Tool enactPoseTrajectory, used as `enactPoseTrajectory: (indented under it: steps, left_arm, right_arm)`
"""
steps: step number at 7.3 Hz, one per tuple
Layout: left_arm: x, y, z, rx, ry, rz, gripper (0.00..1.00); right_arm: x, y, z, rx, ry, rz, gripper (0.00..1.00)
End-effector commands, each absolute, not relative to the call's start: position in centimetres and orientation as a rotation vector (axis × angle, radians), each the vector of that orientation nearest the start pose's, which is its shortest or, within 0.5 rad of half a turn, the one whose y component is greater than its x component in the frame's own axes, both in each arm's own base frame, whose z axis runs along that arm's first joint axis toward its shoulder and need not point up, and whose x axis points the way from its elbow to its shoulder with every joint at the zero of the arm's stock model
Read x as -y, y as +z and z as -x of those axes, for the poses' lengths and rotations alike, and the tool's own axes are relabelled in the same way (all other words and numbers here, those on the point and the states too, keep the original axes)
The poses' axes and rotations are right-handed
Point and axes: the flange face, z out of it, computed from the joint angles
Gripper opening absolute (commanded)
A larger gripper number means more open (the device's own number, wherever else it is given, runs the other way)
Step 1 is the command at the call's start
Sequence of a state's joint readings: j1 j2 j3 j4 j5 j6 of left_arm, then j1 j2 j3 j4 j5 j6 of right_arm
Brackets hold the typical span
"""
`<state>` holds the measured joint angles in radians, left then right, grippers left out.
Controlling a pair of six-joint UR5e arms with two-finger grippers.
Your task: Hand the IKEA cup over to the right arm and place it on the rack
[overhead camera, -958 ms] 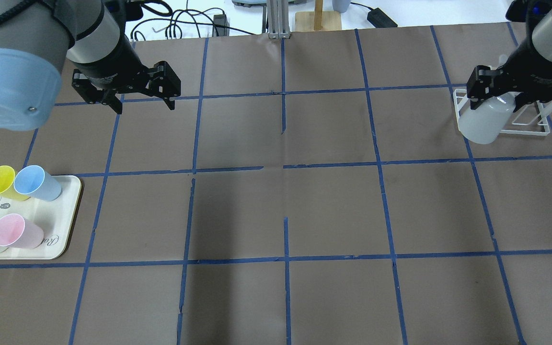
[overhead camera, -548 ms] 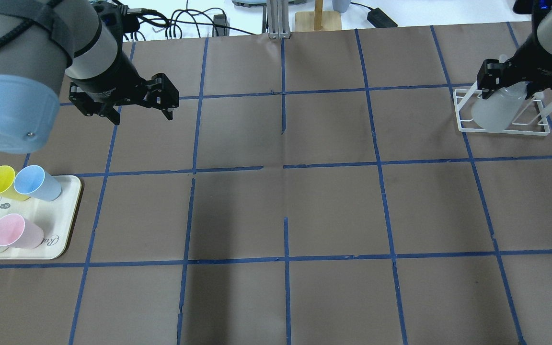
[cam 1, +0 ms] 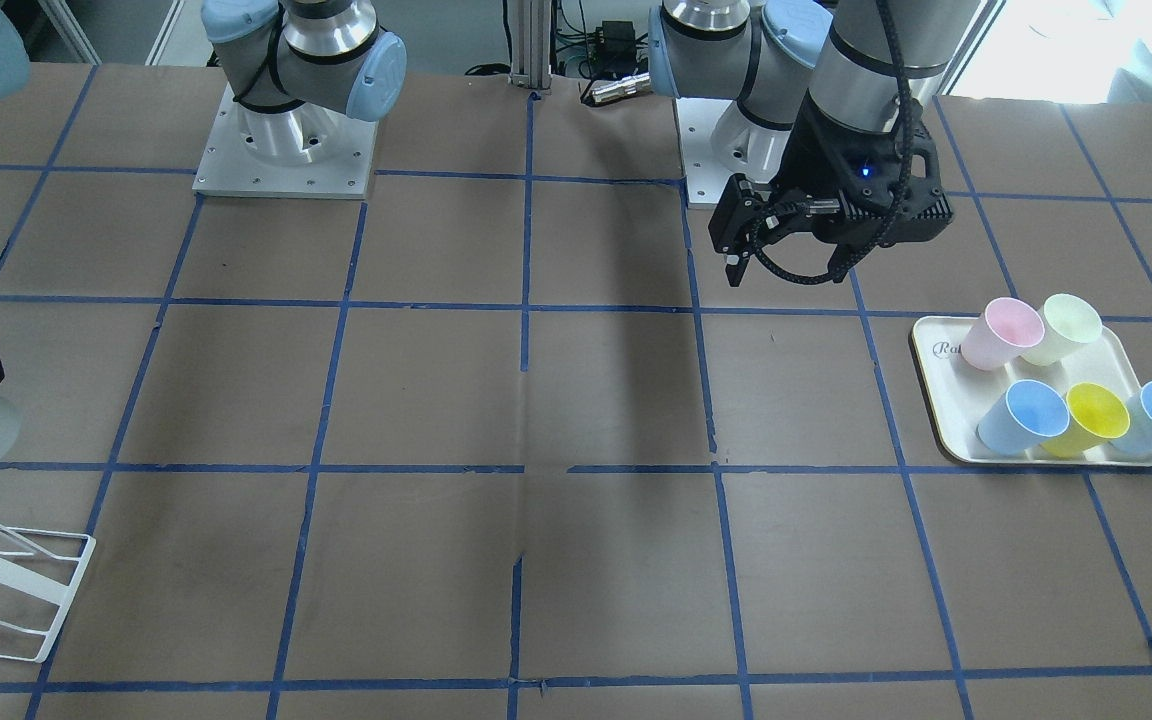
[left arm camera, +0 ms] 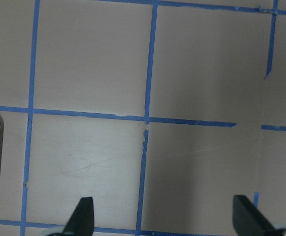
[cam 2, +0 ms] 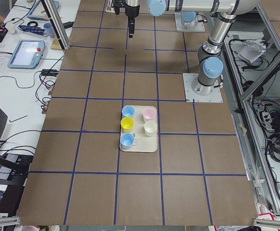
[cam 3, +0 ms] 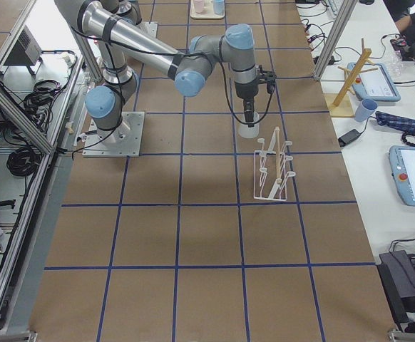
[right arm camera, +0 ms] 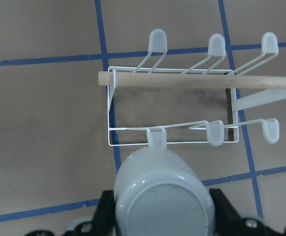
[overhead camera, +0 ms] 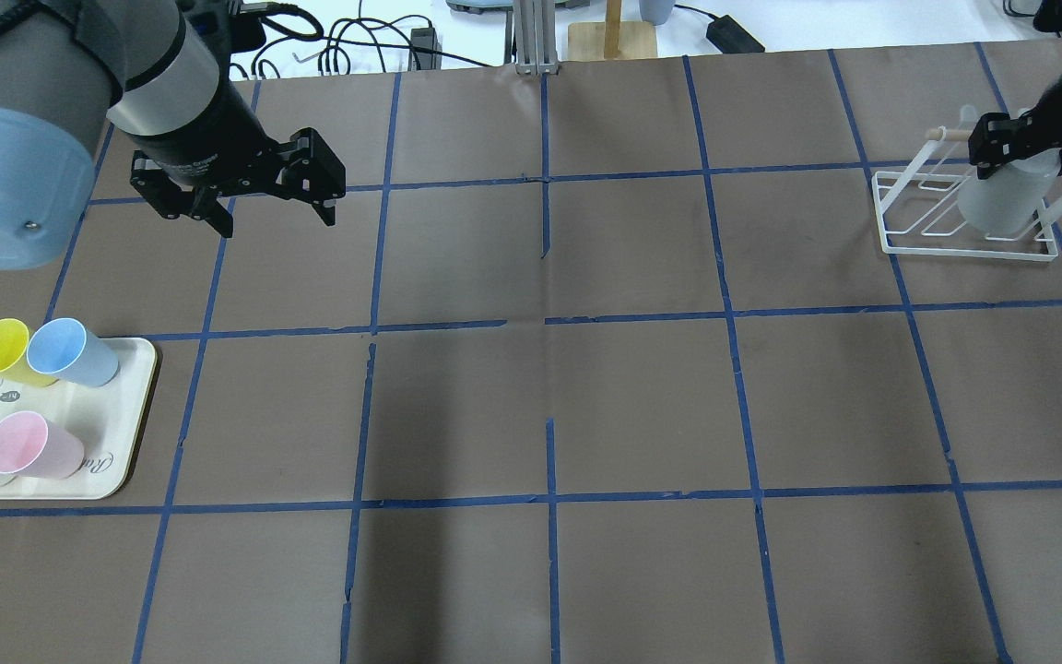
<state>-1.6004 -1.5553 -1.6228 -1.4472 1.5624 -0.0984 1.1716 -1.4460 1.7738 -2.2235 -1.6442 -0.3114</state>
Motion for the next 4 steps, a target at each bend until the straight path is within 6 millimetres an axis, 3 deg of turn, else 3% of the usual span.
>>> enactPoseTrajectory:
  steps: [1,3,4]
  left_arm:
    - [49.39,47.54,15.02,-3.159,-0.101,0.055,1.0]
    - [49.65,47.53,15.27,-3.176,-0.117,0.035,1.0]
    - [49.69,47.6,15.21,-3.177,-0.12,0.015,1.0]
  right_arm:
    - [56.44,38.5,10.55,-3.287,-0.475,-0.156,0.42]
    - [56.86,38.04,10.67,-3.28,-0.468,-0.156,0.42]
    - [57.43,38.74,10.91,-3.28,-0.493,-0.169,0.42]
